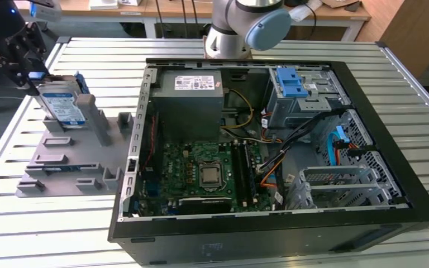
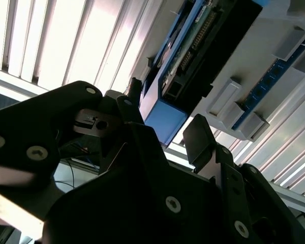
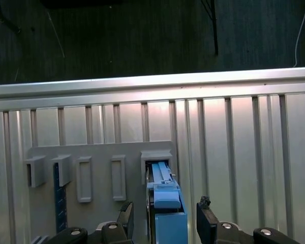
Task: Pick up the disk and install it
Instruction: 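Pick up the disk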
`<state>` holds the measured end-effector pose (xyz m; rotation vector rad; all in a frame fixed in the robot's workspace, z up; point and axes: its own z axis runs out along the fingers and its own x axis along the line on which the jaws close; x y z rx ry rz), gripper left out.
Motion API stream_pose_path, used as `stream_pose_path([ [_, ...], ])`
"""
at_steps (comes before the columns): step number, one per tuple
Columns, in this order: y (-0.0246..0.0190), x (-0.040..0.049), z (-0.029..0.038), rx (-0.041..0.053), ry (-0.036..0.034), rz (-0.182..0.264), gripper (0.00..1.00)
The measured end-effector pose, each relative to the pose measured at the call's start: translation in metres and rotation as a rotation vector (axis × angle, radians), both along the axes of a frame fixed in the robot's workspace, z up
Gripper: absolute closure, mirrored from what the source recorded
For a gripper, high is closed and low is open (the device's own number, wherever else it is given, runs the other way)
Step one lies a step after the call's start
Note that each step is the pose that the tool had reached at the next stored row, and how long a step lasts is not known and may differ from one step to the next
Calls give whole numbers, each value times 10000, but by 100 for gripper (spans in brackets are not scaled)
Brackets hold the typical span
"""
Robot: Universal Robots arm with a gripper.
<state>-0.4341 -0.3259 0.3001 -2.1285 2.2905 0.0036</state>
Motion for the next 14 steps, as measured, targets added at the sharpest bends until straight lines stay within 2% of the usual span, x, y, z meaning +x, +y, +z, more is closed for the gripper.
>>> stream_pose_path([
  [3, 7, 1, -15, 0, 26, 2, 40],
  [7, 9, 0, -44, -1, 113, -1, 40],
  [14, 14, 1, -55, 1, 122, 1, 40],
])
